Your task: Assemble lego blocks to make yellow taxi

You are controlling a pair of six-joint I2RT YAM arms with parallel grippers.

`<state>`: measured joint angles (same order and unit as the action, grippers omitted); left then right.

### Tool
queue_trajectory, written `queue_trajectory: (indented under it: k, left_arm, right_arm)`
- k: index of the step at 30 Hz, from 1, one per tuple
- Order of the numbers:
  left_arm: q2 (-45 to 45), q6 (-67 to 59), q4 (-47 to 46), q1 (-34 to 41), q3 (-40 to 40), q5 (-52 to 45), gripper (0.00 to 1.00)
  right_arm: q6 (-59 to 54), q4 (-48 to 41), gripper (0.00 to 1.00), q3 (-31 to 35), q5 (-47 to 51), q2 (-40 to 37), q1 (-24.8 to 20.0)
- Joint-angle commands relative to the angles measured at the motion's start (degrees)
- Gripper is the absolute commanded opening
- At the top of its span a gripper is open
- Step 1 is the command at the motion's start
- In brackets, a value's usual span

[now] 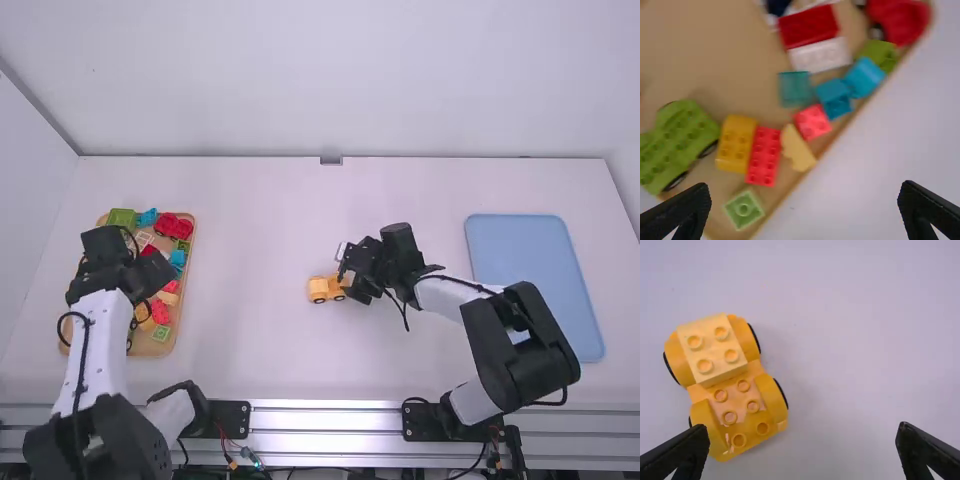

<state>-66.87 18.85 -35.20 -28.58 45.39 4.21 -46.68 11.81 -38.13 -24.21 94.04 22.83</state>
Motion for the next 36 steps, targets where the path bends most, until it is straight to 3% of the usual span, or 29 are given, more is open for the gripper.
queue_trajectory:
  k: [1, 9, 10, 11, 14, 16, 21, 24, 32, 34, 36]
  left_arm:
    - [-5.2, -1.7, -0.3, -4.9, 1.3, 0.5, 0.99]
    - [-19.8, -5.9, 0.0, -12.7, 5.0, -1.4, 0.98]
    - [-21.0, -6.3, 0.5, -12.8, 5.4, -2.7, 0.96]
    - [-23.1, -9.5, 1.7, -12.6, 6.0, -6.3, 0.85]
    - [-26.4, -10.5, 1.9, -12.2, 7.8, -11.6, 0.82]
    - [-27.4, -7.6, 1.0, -12.2, 8.5, -11.3, 0.88]
    - [-27.8, 2.4, 1.0, -12.0, 8.6, -12.7, 0.91]
    - [-27.8, 8.4, -0.7, -11.8, 8.6, -16.3, 0.86]
    - [-27.8, 8.7, 0.5, -12.8, 8.6, -28.5, 0.89]
    - [-27.8, 8.8, 0.7, -12.8, 8.5, -30.3, 1.0]
    - [-27.8, 8.1, 1.3, -12.1, 8.5, -33.4, 0.99]
  right_arm:
    - [0.4, -0.3, 0.98, 0.3, 0.5, -1.6, 0.0]
    - [0.3, -0.3, 0.98, 0.2, 2.0, -1.6, -0.4]
    - [0.4, -0.3, 0.98, 0.2, 2.1, -1.6, -0.4]
    - [0.3, -0.3, 0.98, 0.2, 2.1, -1.6, -0.4]
    - [0.3, -0.1, 0.98, 0.2, 2.0, -1.6, -0.4]
    - [0.4, -0.1, 0.98, 0.2, 2.2, -1.6, -0.3]
    - [0.4, 0.2, 0.98, 0.2, 2.5, -1.6, -0.4]
    - [0.4, 1.3, 0.98, 0.2, 3.3, -1.6, -0.4]
    - [5.6, 4.3, 0.98, 0.2, 5.9, -1.6, -0.4]
    - [6.3, 4.5, 0.98, 0.2, 6.8, -1.6, -0.4]
    - [6.2, 4.5, 0.98, 0.2, 6.7, -1.6, -0.4]
